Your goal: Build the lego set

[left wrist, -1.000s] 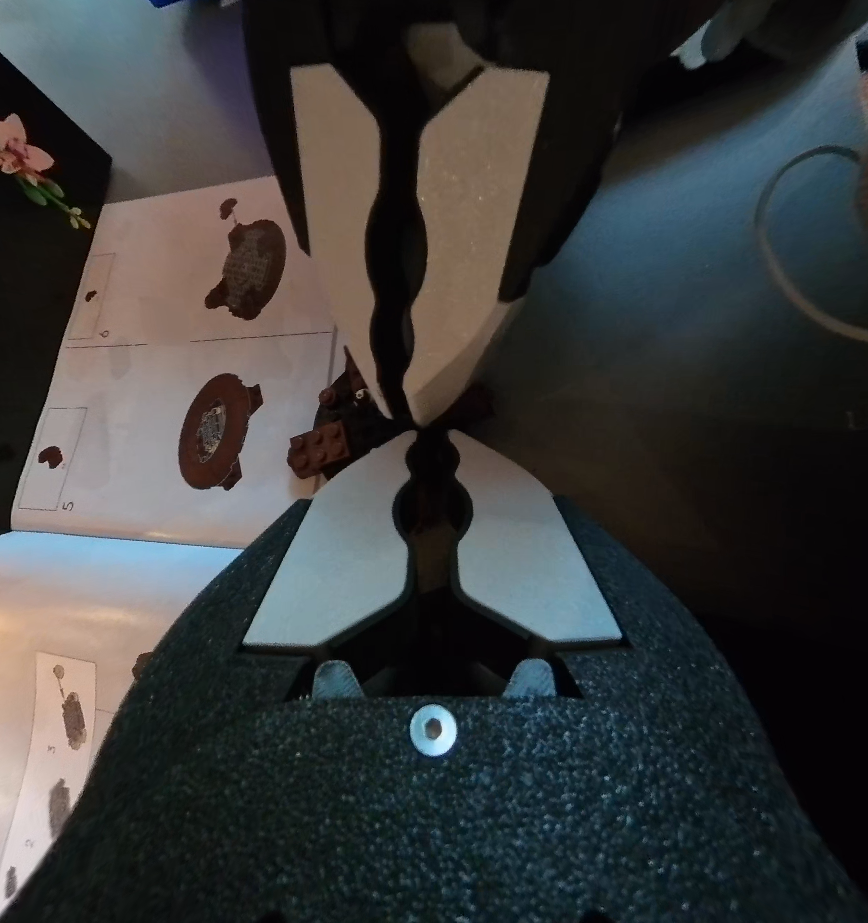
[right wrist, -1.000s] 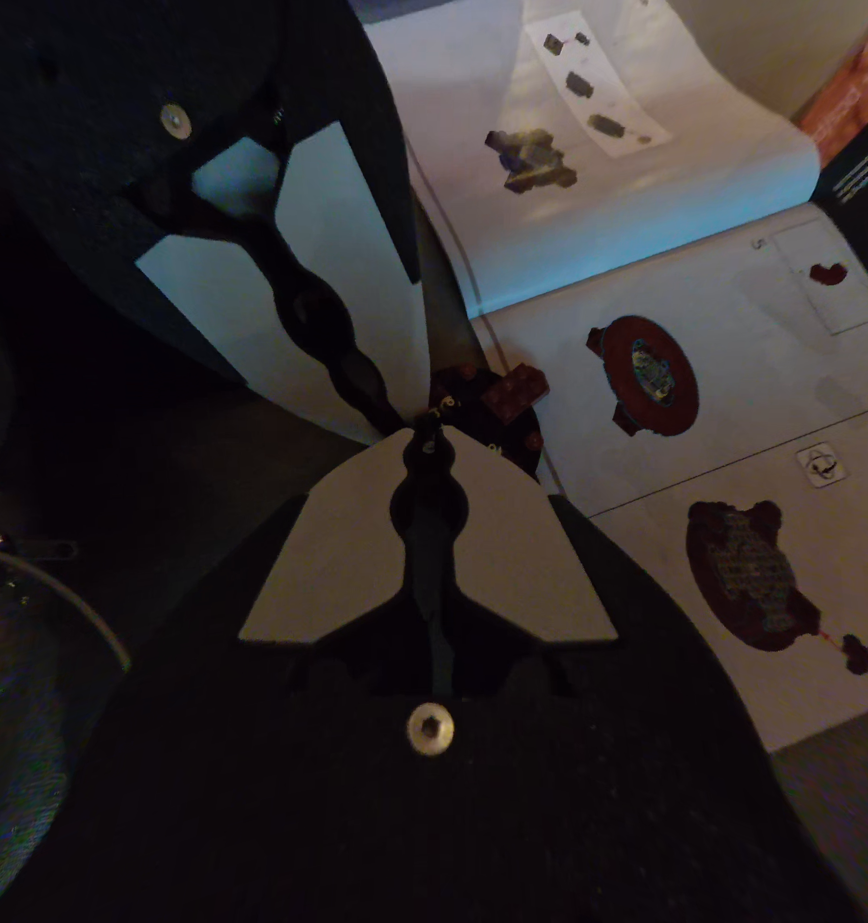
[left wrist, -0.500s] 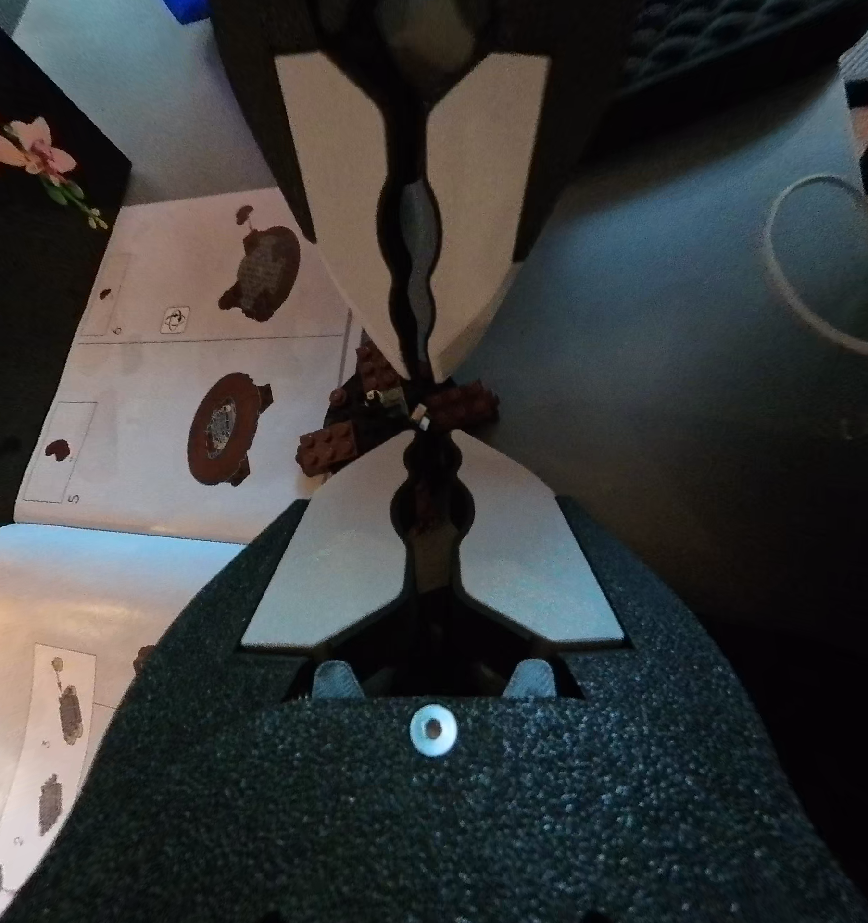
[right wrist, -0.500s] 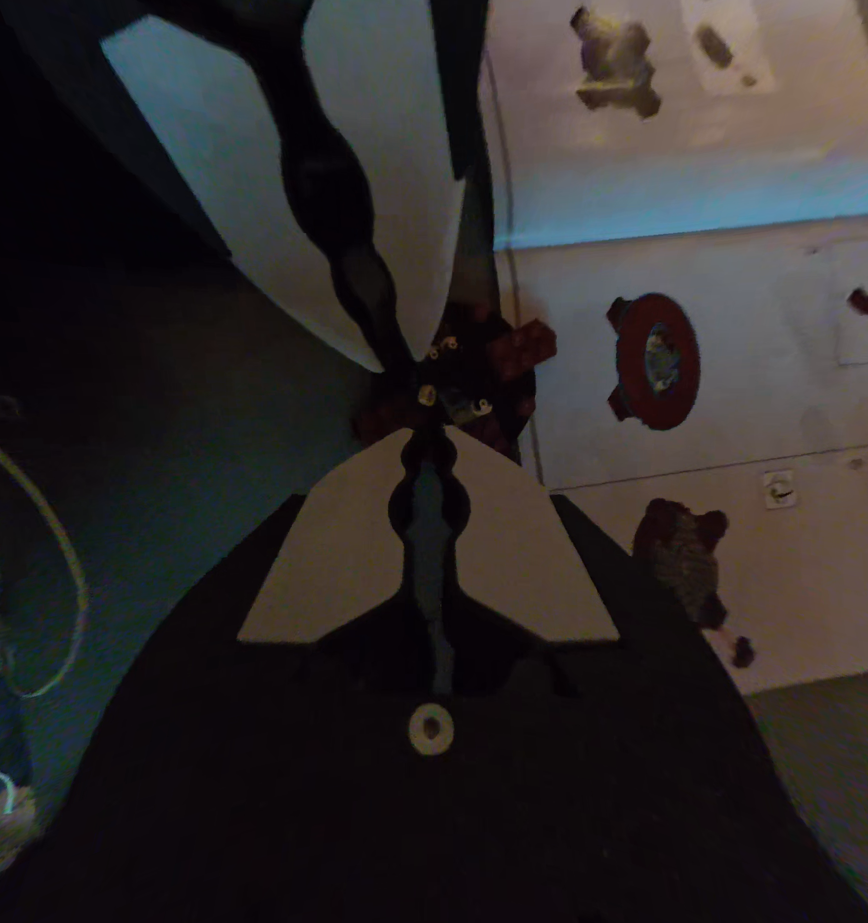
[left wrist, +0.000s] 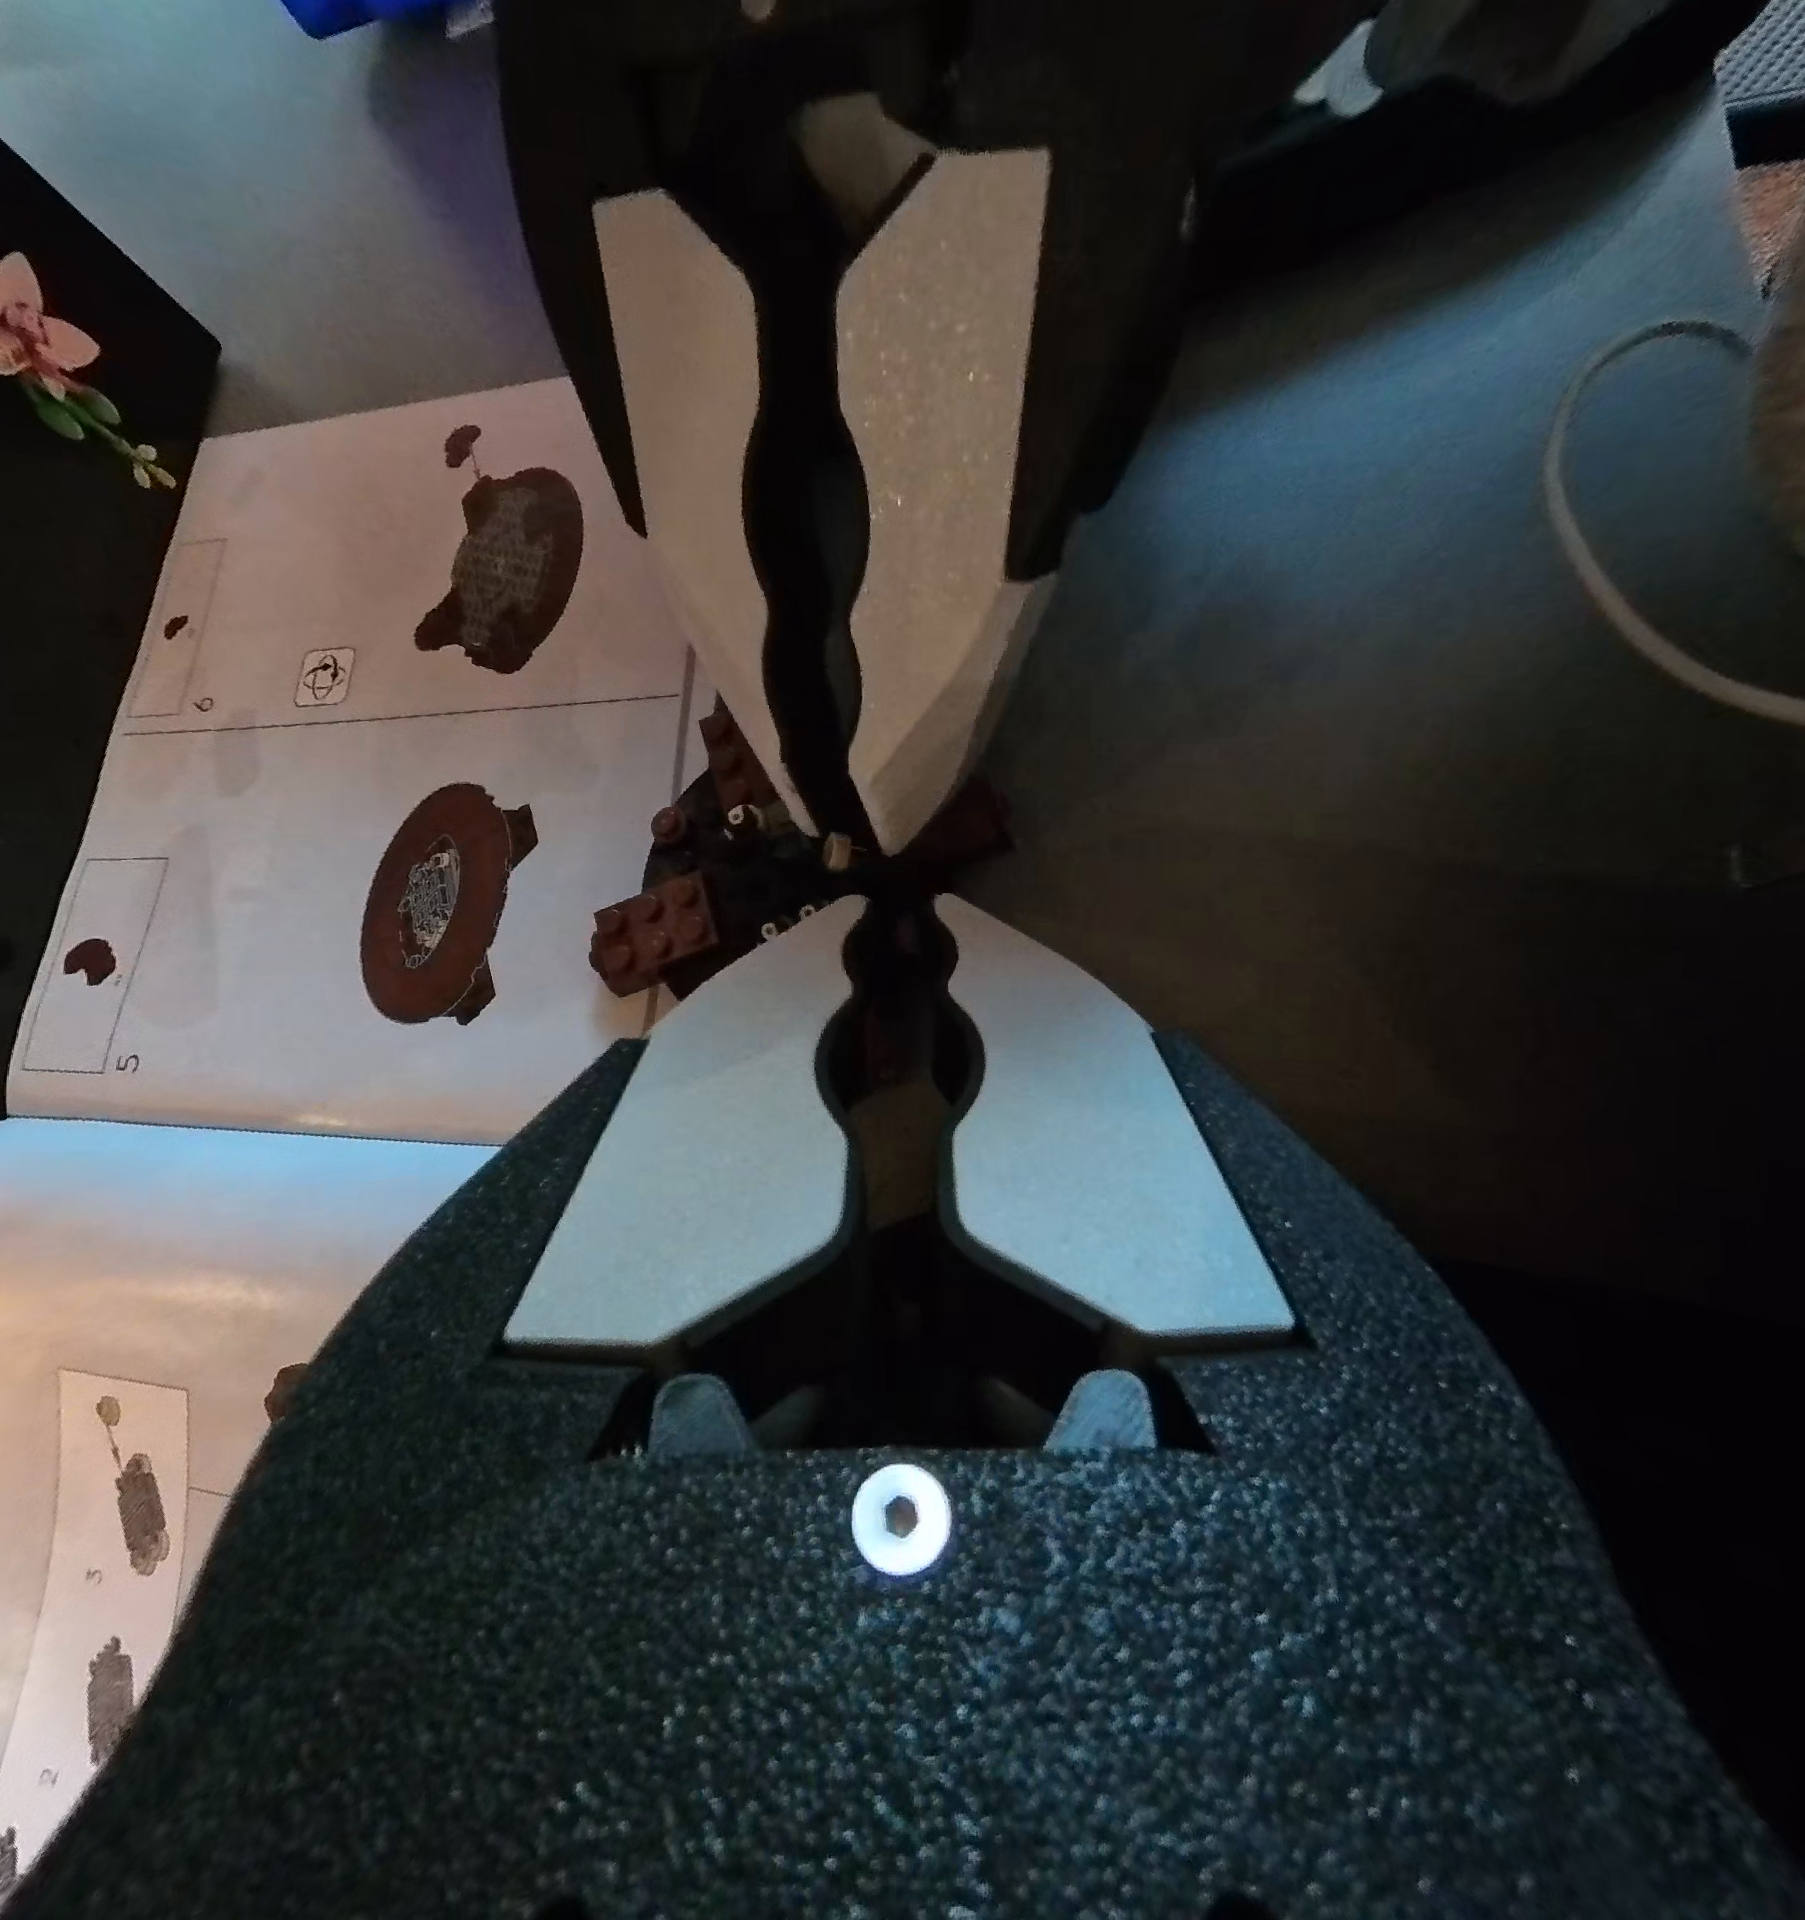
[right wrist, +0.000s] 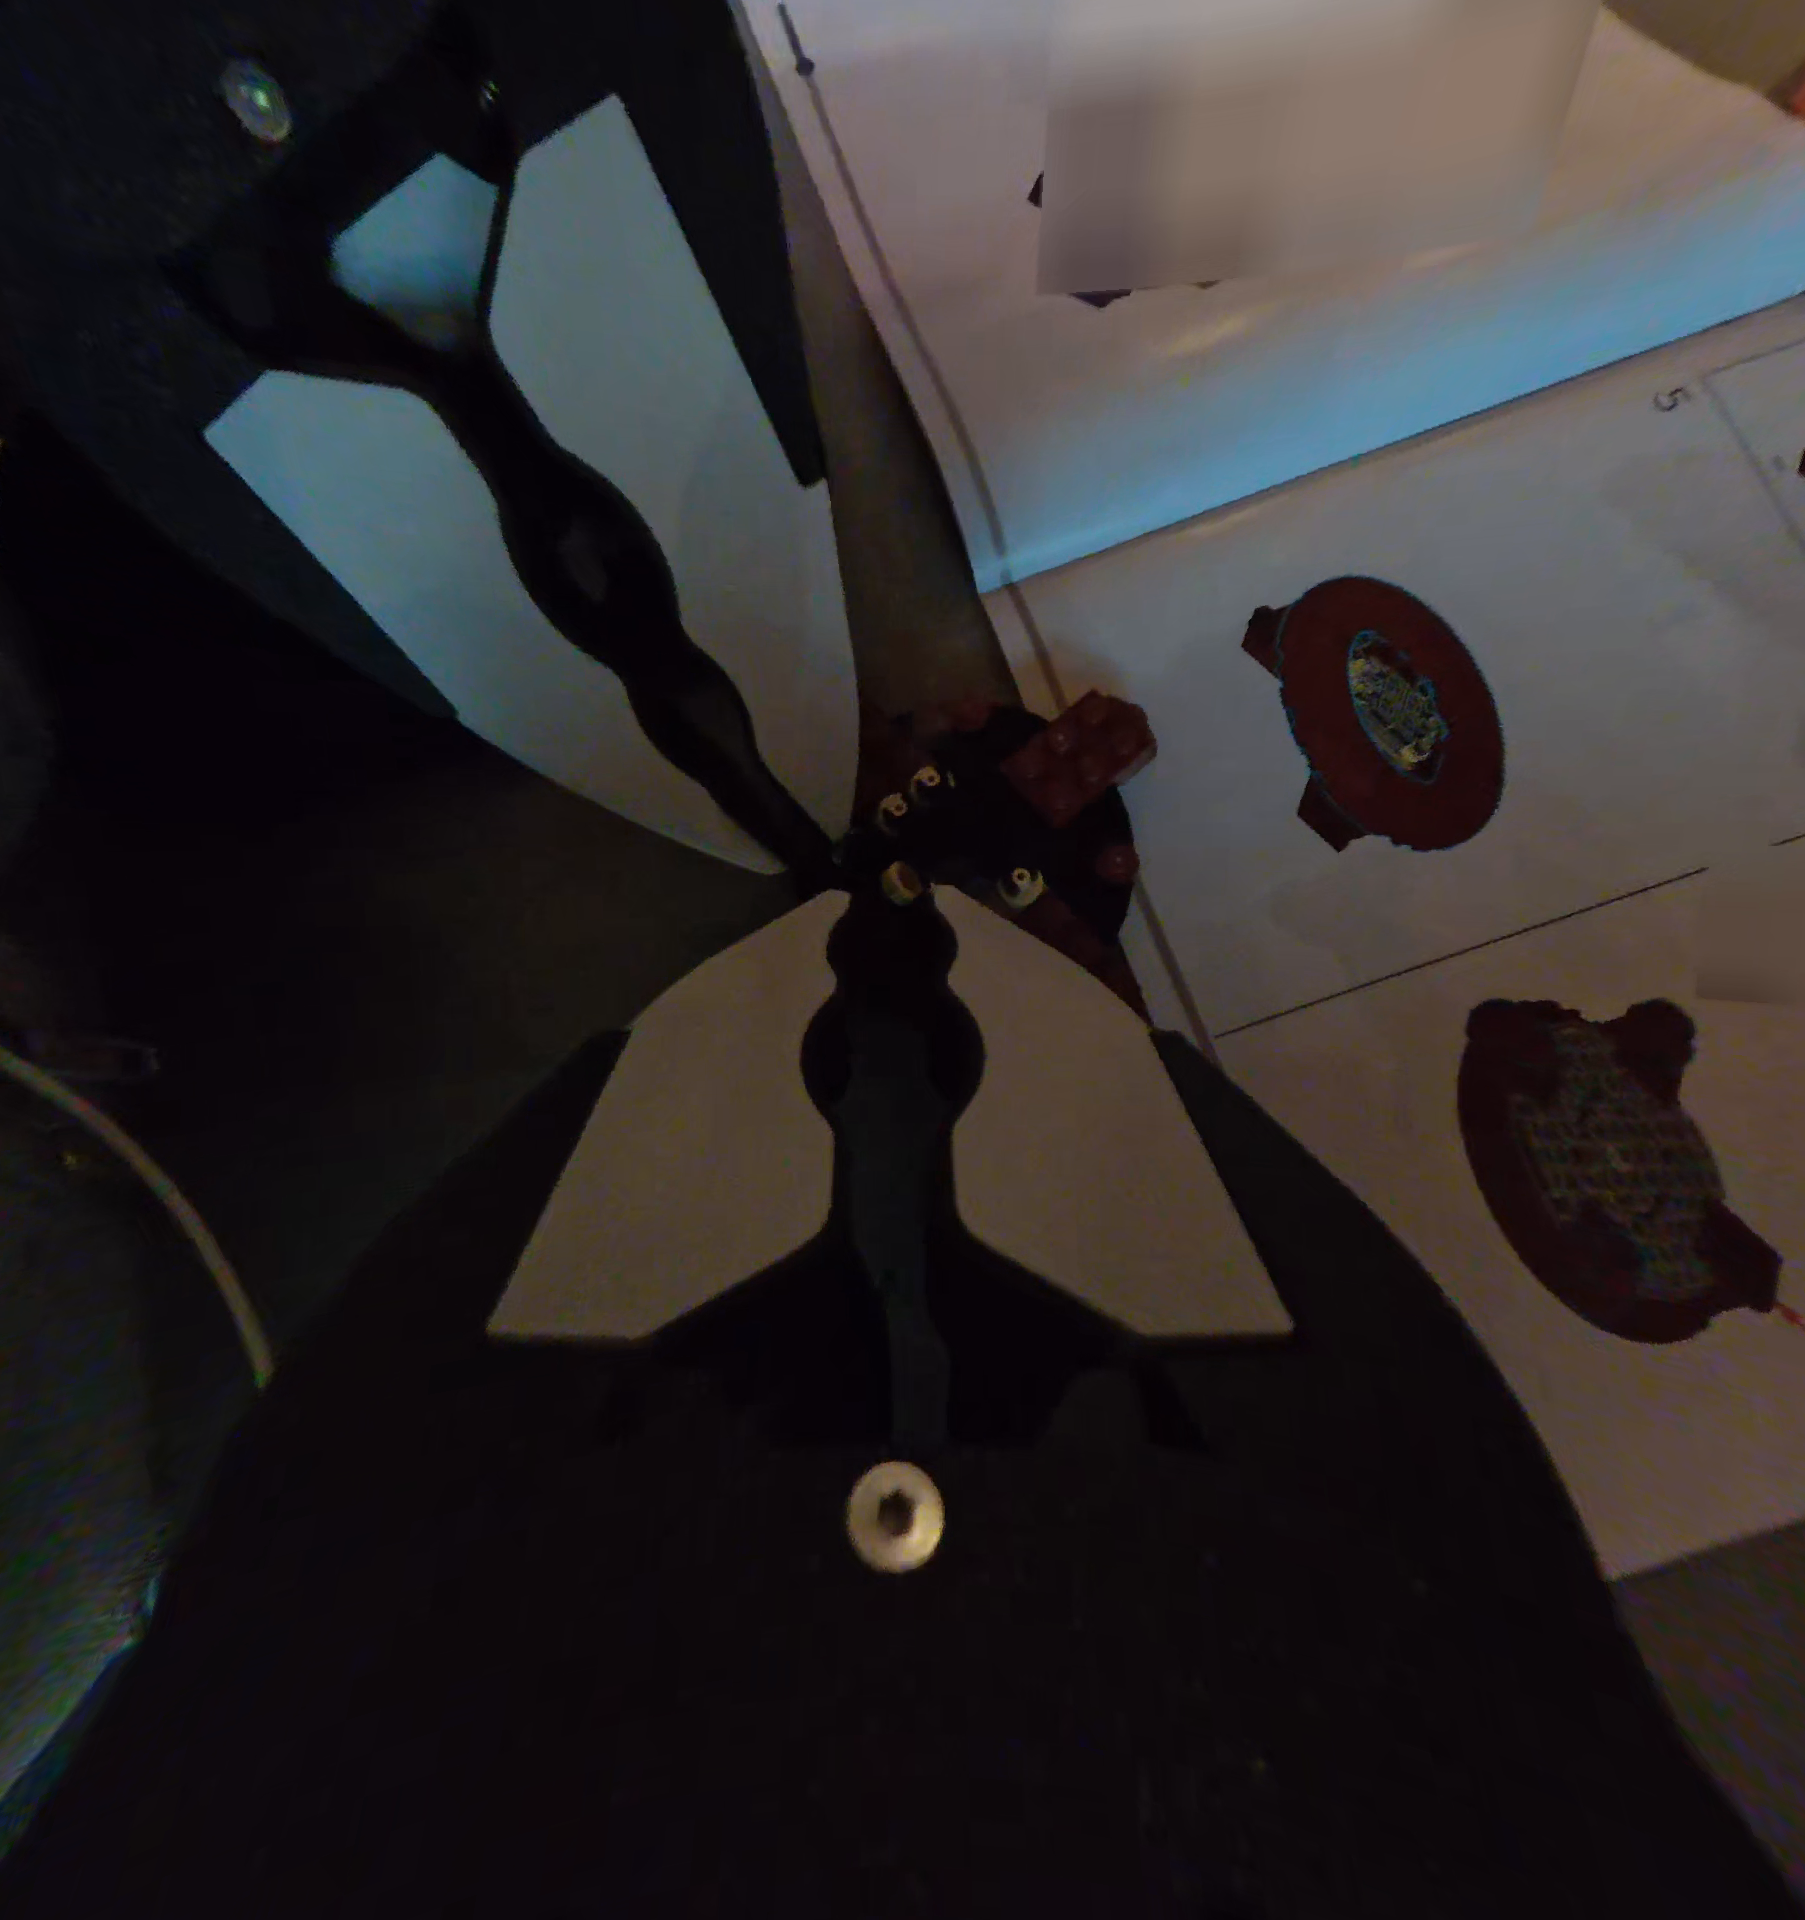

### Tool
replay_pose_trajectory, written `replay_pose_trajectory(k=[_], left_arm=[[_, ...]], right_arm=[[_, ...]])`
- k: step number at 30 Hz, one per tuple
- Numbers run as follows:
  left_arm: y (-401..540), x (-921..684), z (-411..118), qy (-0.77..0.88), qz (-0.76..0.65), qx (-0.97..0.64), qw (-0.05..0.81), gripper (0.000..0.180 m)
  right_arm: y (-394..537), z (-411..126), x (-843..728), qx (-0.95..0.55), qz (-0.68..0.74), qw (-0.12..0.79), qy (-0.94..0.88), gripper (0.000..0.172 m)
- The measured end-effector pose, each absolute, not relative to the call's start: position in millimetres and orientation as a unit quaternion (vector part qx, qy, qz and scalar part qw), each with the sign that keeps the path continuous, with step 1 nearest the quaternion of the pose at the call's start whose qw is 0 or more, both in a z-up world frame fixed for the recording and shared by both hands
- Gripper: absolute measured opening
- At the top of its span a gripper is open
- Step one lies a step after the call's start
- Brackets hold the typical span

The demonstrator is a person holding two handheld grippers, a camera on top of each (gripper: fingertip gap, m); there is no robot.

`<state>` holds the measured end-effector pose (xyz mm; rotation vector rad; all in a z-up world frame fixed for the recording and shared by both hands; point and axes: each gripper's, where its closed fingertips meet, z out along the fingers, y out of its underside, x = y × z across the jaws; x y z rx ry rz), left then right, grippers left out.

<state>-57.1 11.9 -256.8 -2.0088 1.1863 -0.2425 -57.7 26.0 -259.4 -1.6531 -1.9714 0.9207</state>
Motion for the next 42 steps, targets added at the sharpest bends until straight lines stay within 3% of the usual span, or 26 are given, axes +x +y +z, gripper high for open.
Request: replay_pose_trajectory(k=[4,18,42], left_arm=[[11.9,-56.8,-258.8,0.474,-0.083,-0.788,0.385,0.008],[10.5,-55.2,-259.5,0.51,-0.052,-0.761,0.398,0.008],[9.7,-54.8,-256.2,0.536,-0.042,-0.732,0.419,0.01]], right_arm=[[21.7,-254.8,-61.2,-0.586,0.351,0.217,-0.698,0.0],[17.8,-260.1,-58.5,-0.575,0.365,0.156,-0.715,0.008],[21.7,-251.4,-53.6,-0.455,0.309,0.176,-0.817,0.005]])
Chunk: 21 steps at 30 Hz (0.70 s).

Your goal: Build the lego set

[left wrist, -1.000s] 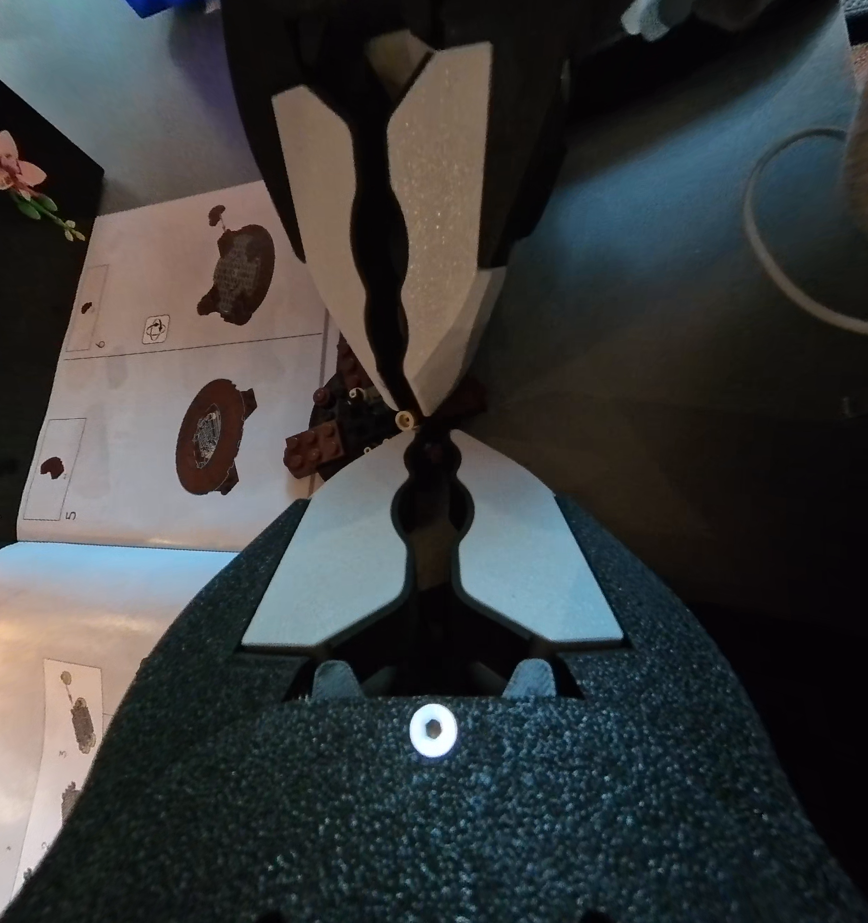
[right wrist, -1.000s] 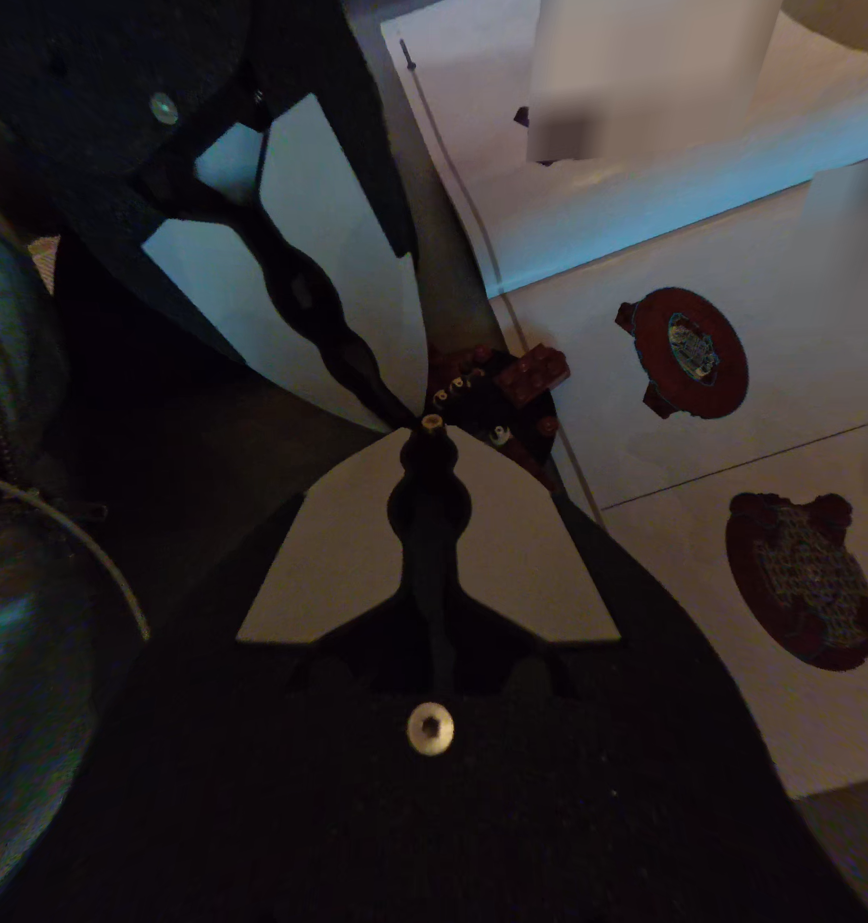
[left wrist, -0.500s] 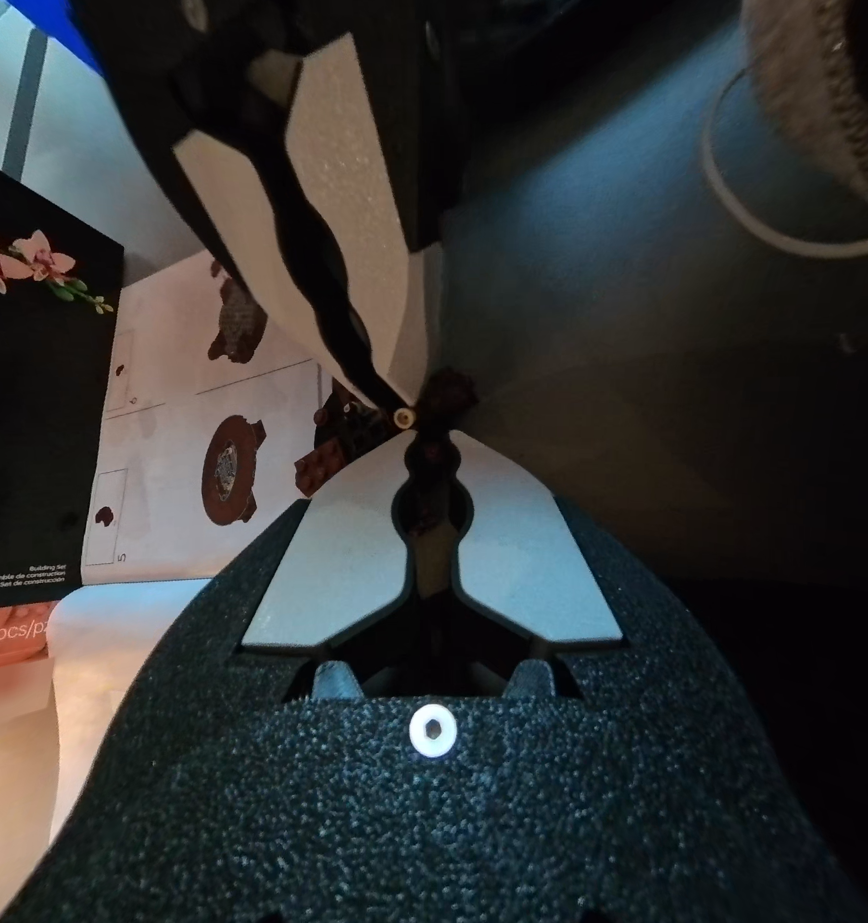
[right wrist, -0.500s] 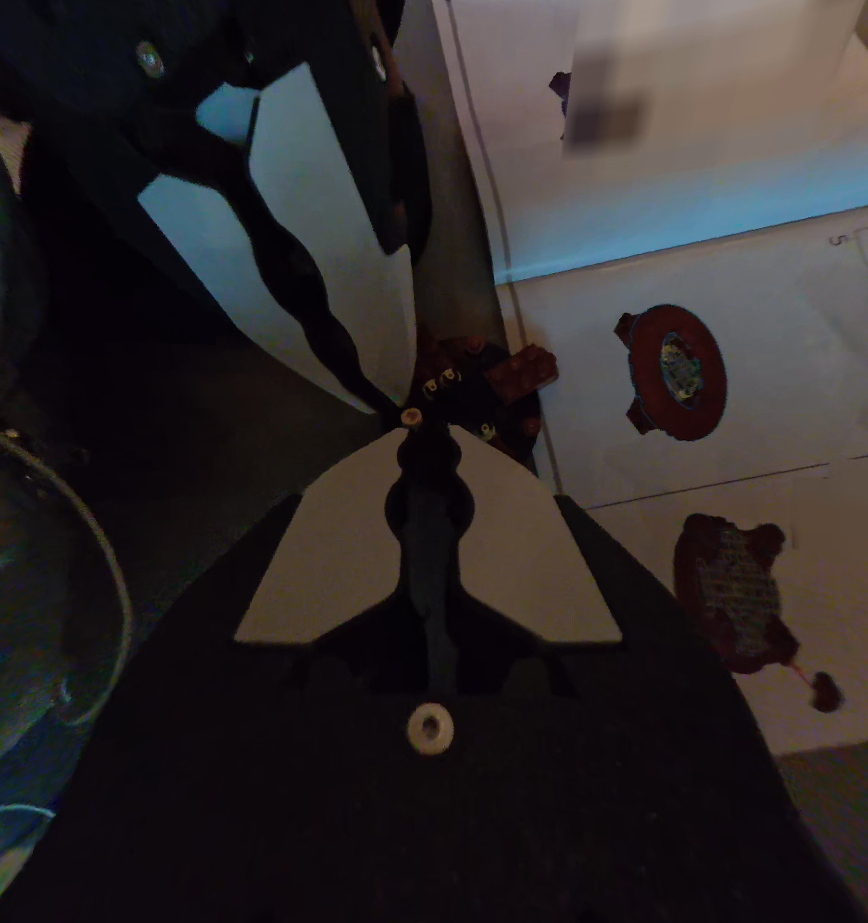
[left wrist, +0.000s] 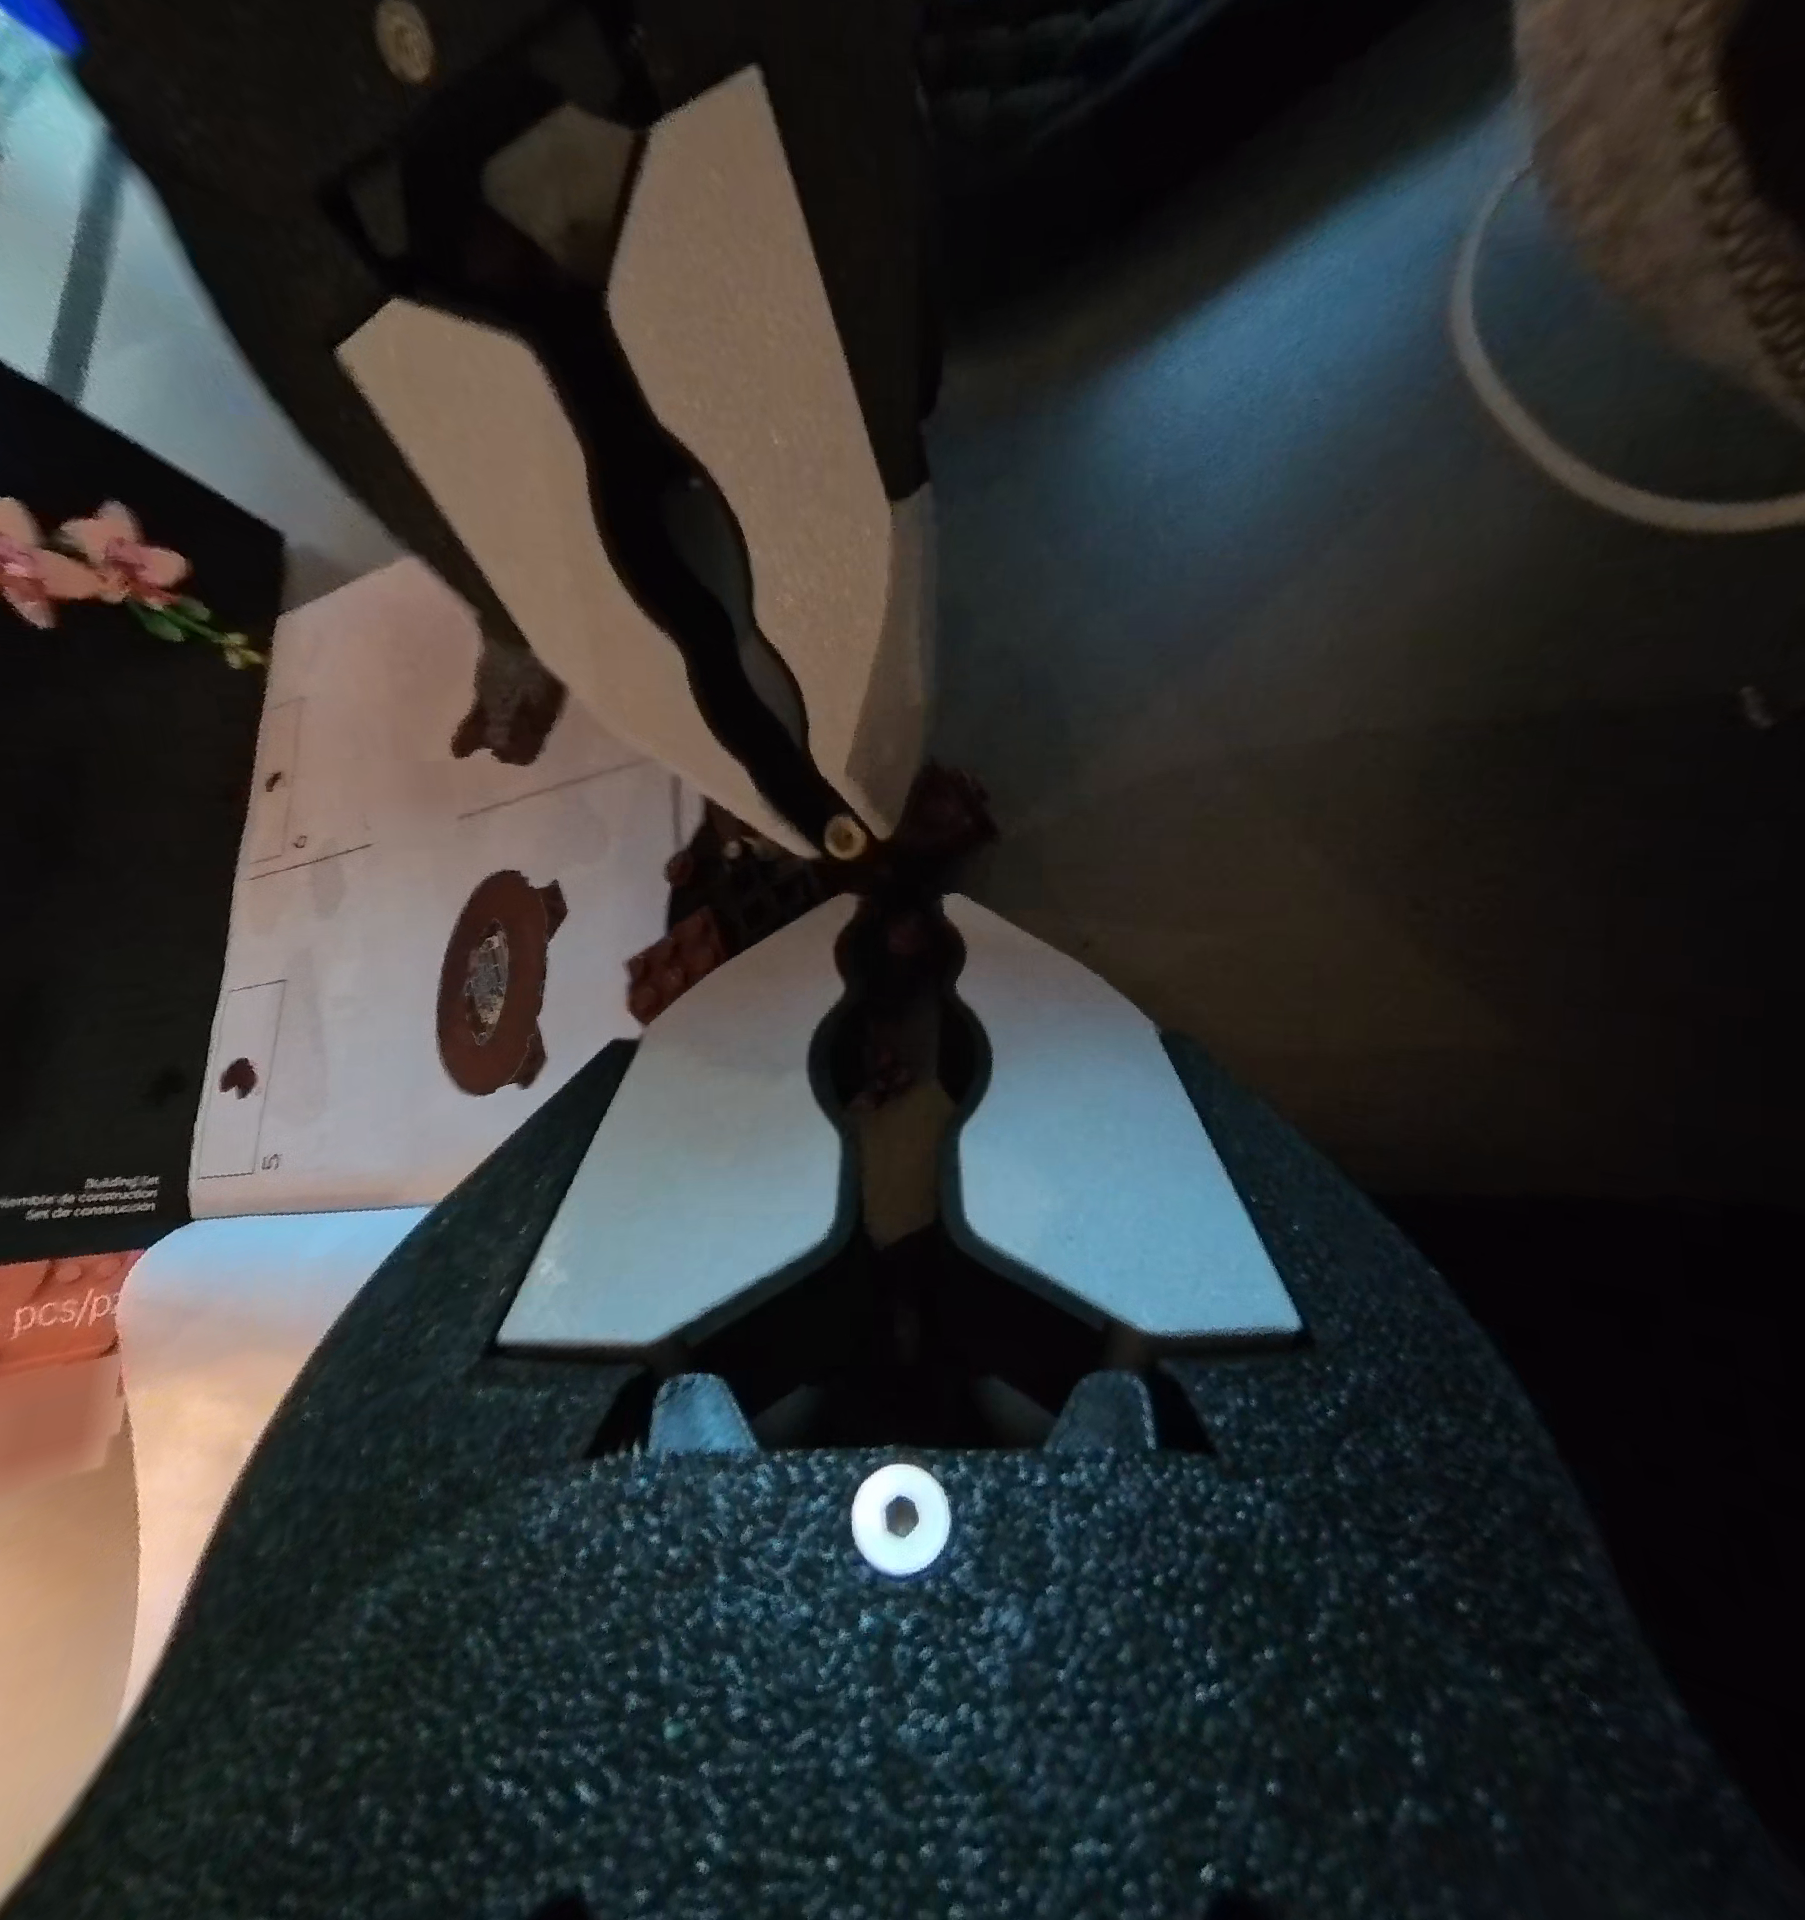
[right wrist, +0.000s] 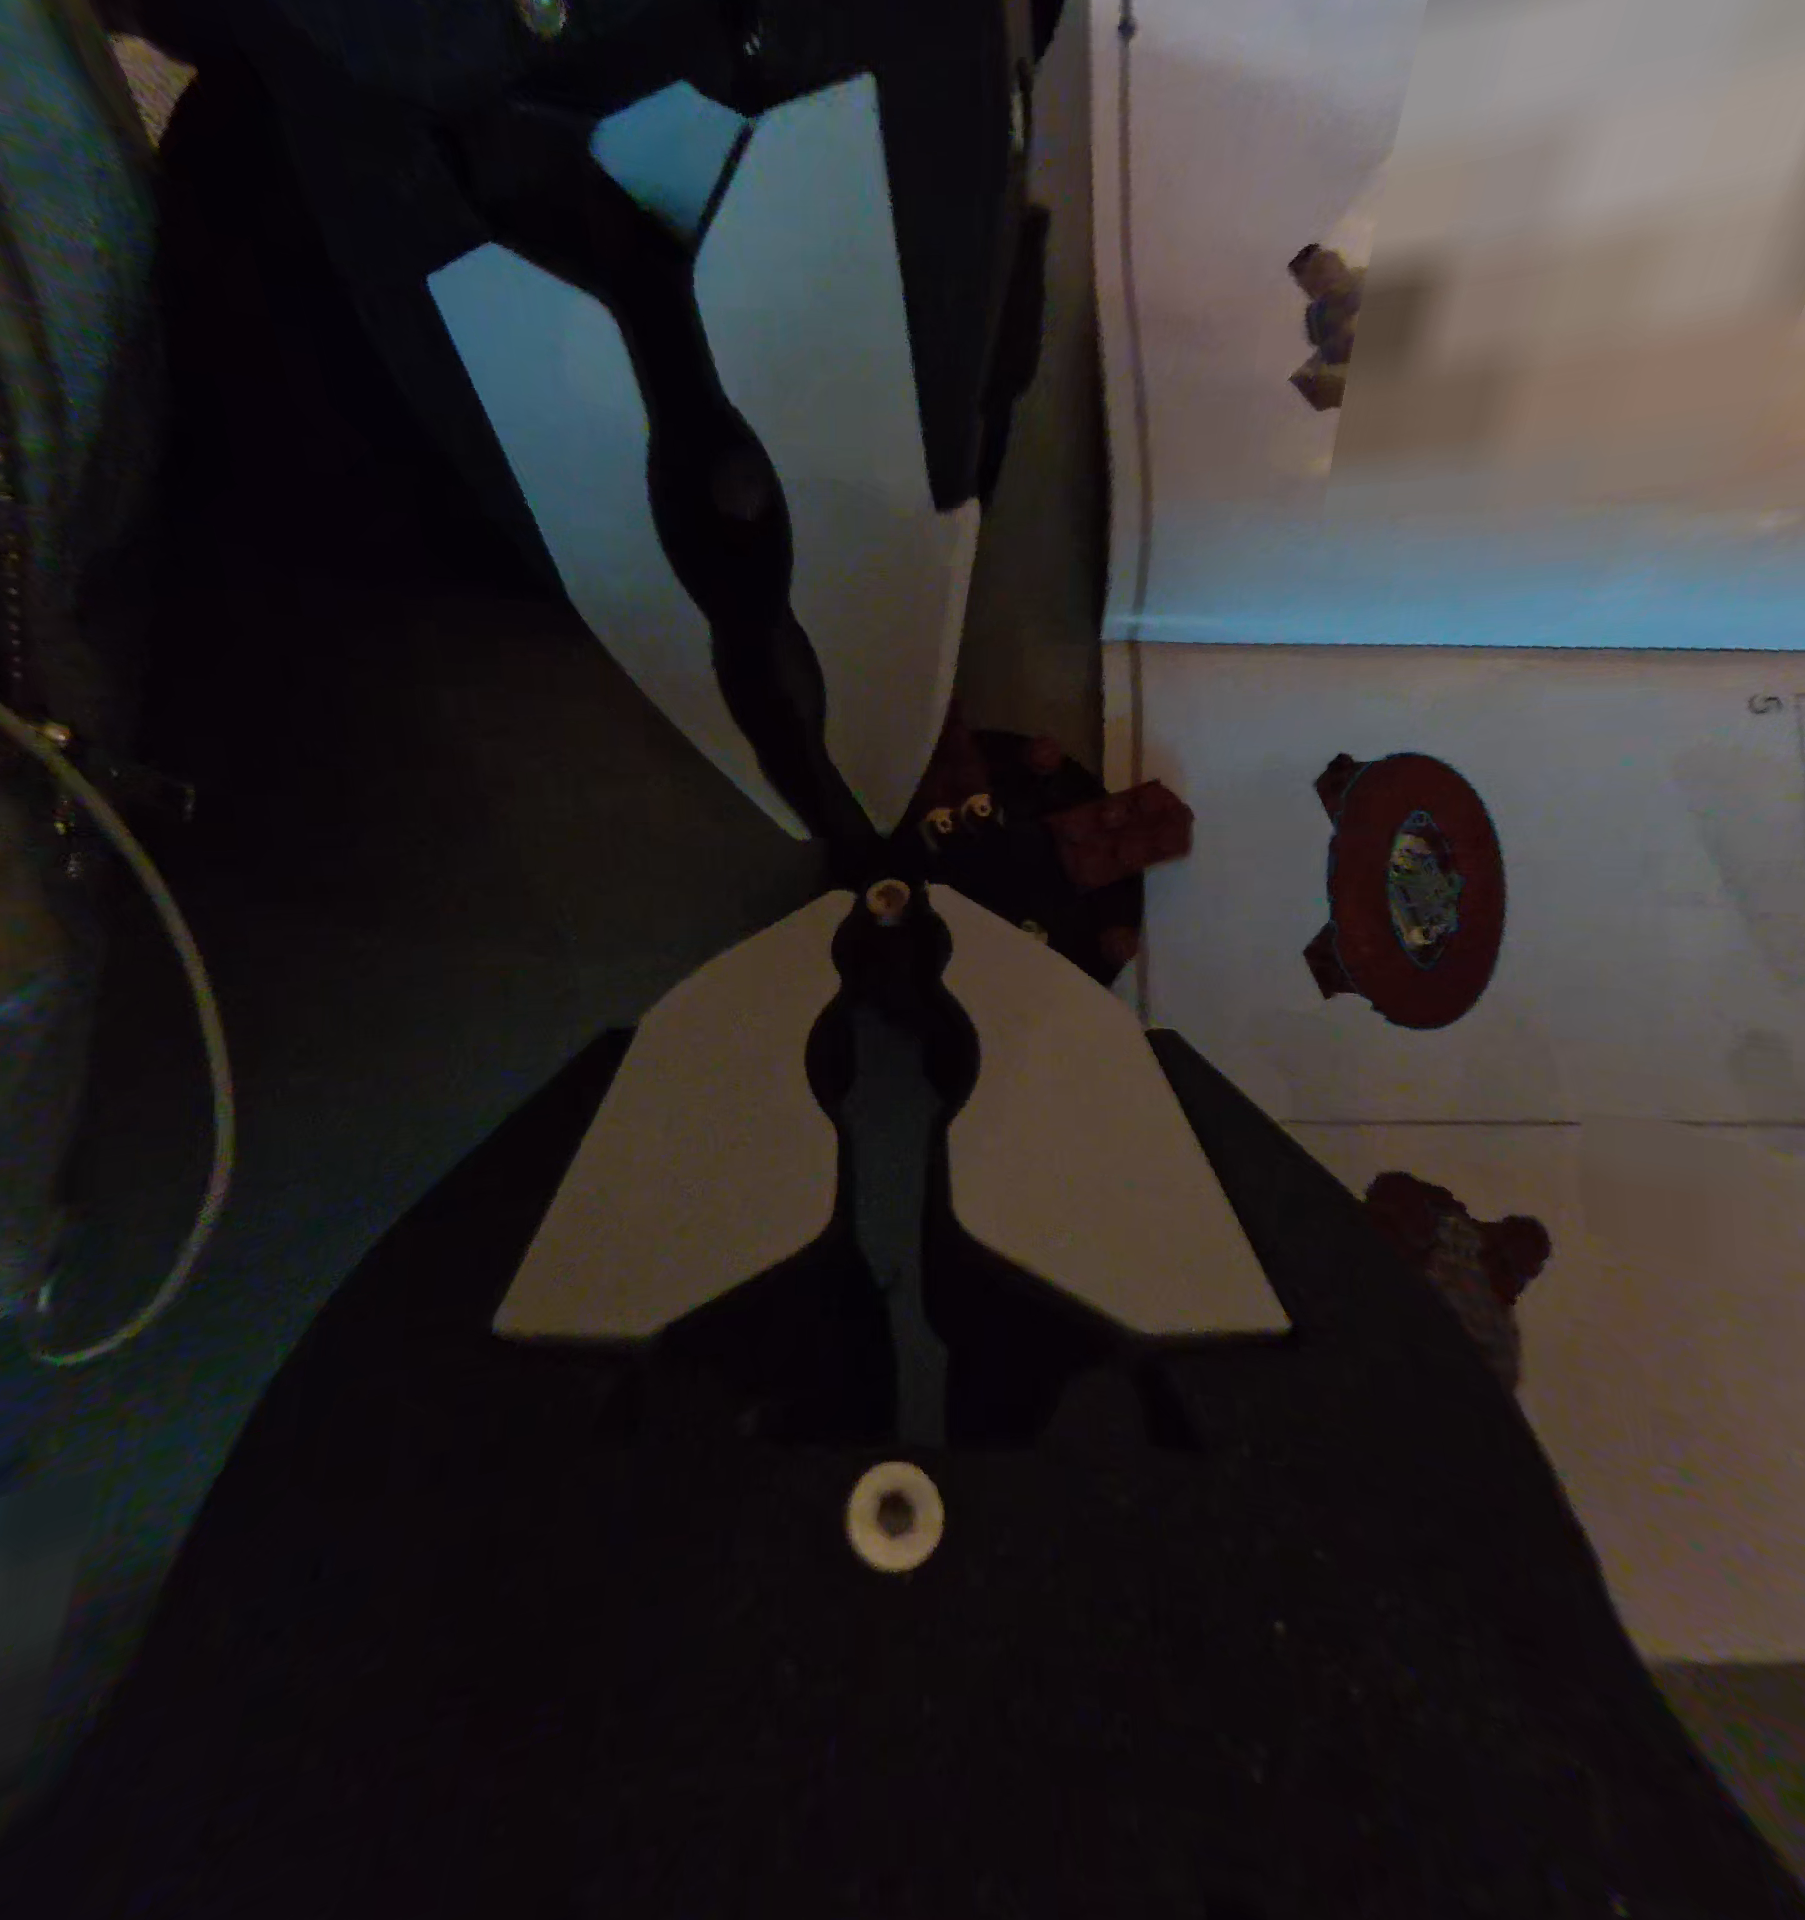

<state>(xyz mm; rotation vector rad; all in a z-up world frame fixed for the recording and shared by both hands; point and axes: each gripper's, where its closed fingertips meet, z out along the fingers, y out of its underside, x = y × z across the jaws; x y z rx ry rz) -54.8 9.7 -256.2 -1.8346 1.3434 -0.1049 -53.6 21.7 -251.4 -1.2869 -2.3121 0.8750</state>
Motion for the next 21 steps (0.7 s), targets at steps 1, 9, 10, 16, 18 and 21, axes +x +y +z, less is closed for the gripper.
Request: replay_pose_trajectory(k=[1,9,10,16,18,21], left_arm=[[10.5,-55.2,-252.5,0.527,-0.047,-0.732,0.429,0.01],[22.2,-65.5,-232.9,0.441,-0.099,-0.76,0.467,0.013],[23.1,-66.1,-233.5,0.438,-0.099,-0.763,0.465,0.014],[23.5,-66.0,-241.8,0.447,-0.086,-0.771,0.445,0.014],[23.1,-65.8,-242.7,0.449,-0.087,-0.771,0.442,0.014],[23.0,-65.8,-241.8,0.448,-0.09,-0.771,0.444,0.013]], right_arm=[[26.0,-247.7,-52.9,-0.455,0.314,0.183,-0.813,0.005],[47.7,-246.3,-53.4,-0.458,0.328,0.193,-0.804,0.005],[47.2,-247.0,-53.4,-0.457,0.329,0.192,-0.804,0.005],[48.1,-249.0,-53.1,-0.461,0.339,0.192,-0.797,0.005],[47.7,-248.6,-53.2,-0.462,0.343,0.191,-0.795,0.005],[46.3,-249.9,-52.7,-0.463,0.346,0.187,-0.795,0.005]])
